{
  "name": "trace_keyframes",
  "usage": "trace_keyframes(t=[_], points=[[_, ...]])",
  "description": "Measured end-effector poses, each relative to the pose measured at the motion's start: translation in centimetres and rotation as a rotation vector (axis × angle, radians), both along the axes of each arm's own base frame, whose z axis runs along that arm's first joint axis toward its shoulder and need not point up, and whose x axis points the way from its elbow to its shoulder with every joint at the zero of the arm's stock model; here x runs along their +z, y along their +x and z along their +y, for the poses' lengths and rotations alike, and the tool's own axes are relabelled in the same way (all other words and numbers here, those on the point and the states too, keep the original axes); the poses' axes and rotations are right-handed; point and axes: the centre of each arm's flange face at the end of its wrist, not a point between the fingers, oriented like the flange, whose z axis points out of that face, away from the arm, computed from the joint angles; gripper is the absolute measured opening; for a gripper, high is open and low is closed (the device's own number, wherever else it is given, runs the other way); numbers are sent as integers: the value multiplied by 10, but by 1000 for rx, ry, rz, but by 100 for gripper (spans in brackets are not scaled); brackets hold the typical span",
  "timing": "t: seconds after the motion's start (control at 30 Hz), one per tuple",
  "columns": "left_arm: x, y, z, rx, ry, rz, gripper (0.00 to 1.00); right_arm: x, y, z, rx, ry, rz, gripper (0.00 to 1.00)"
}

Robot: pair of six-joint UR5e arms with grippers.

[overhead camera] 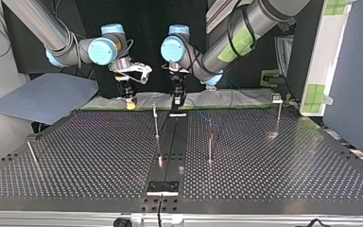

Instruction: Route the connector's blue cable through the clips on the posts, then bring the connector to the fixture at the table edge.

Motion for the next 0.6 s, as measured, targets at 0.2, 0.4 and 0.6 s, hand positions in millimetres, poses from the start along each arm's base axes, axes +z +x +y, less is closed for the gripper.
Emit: trace_keyframes(t=[0.2, 0.4, 0.6], points=[[-7, 1, 0, -7, 1, 9, 0, -12, -4, -3, -5, 9, 6, 0], [-8, 2, 2, -5, 0, 10, 0, -27, -9, -8, -2, 29, 14, 0], [-8, 5, 3, -11, -9, 13, 0, -47, -16, -16, 14, 41, 23, 0]])
